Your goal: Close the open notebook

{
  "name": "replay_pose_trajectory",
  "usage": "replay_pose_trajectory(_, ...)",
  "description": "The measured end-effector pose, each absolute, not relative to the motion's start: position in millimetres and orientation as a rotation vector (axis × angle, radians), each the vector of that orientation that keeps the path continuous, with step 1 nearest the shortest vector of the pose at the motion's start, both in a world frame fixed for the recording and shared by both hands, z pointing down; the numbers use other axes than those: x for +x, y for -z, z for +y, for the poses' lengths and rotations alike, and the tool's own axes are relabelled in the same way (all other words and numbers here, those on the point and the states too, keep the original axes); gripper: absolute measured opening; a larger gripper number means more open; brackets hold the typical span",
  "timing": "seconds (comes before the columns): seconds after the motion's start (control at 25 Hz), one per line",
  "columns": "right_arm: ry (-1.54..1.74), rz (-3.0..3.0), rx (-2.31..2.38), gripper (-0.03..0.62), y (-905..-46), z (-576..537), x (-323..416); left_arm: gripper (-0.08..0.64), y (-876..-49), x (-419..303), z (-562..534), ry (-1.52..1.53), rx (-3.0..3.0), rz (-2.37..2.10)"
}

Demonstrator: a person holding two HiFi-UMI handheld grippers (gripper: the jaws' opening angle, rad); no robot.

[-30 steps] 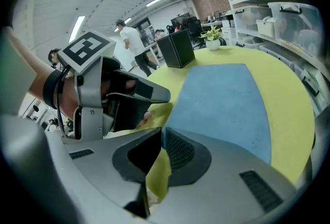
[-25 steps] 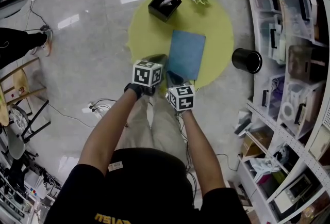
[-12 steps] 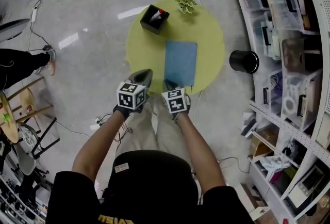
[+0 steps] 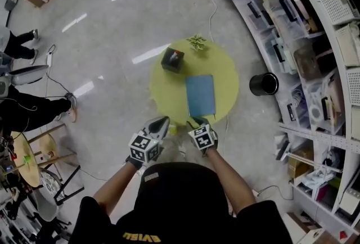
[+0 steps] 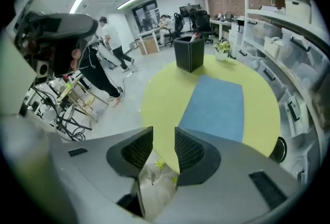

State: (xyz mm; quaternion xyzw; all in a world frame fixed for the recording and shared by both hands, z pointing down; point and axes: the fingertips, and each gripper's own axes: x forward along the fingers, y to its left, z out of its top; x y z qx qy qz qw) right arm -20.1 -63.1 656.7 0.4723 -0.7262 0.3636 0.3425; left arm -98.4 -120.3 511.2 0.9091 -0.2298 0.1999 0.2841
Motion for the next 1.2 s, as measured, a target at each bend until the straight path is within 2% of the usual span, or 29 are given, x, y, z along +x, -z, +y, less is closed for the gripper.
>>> replay_pose_trajectory(0.44, -0.810, -1.901, 1.966, 0.002, -464, -61, 81, 0.017, -424, -123, -159, -0.520, 2.742, -0.569)
replay_pose_trajectory(0.68, -0.639, -1.904, 2.214, 0.002, -385, -47, 96, 0.017, -366, -113, -170, -0.359, 2.807, -0.546)
replay_pose_trajectory(1.2, -0.433, -1.929, 2.198, 0.002, -325, -34, 94, 0.017, -303, -45, -136, -0.291, 3.158, -0.438)
